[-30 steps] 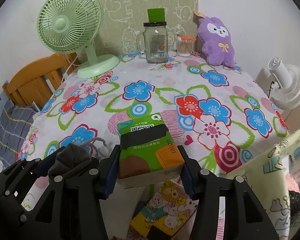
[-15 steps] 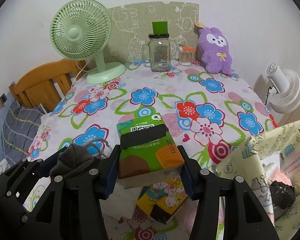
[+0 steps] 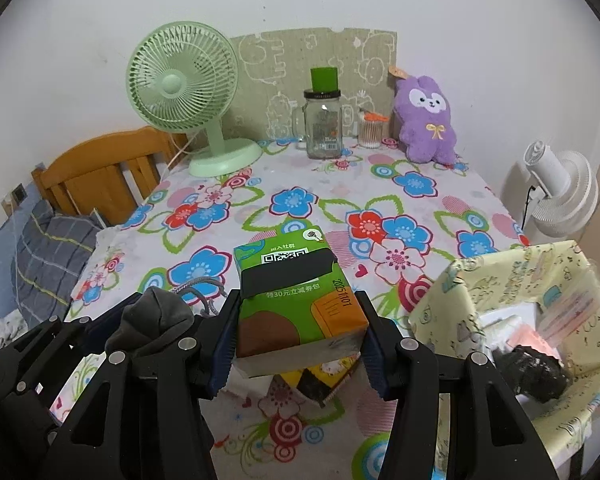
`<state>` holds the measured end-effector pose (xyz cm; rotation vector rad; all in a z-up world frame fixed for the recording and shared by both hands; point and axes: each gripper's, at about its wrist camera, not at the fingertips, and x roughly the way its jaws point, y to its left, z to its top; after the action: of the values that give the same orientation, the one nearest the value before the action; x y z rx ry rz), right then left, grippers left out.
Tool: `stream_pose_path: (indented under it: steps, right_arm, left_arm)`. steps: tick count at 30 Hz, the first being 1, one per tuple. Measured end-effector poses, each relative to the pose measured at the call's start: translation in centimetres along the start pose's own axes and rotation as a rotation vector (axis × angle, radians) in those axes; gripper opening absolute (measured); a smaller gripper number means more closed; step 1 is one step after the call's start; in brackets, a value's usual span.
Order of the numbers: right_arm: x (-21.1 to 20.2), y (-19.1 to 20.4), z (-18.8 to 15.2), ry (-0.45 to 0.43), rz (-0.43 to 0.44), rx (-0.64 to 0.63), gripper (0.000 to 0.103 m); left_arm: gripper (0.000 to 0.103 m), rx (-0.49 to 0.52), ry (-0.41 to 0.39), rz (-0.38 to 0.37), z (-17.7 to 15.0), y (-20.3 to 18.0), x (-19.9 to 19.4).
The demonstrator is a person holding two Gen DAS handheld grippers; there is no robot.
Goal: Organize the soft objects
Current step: 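Carry the grey hat with the left tool while the right tool carries the green tissue pack to the box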
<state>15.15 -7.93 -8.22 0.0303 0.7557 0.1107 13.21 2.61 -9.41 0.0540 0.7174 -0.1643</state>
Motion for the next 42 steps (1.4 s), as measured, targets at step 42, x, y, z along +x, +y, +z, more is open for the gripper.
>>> stream_pose_path:
  steps: [42]
  right_arm:
    - [-11.1, -6.6, -0.9, -0.121, -0.047, -0.014, 0.057]
  left_arm:
    - [0.045, 0.103, -0.101, -0.090, 0.6, -8.6, -7.2]
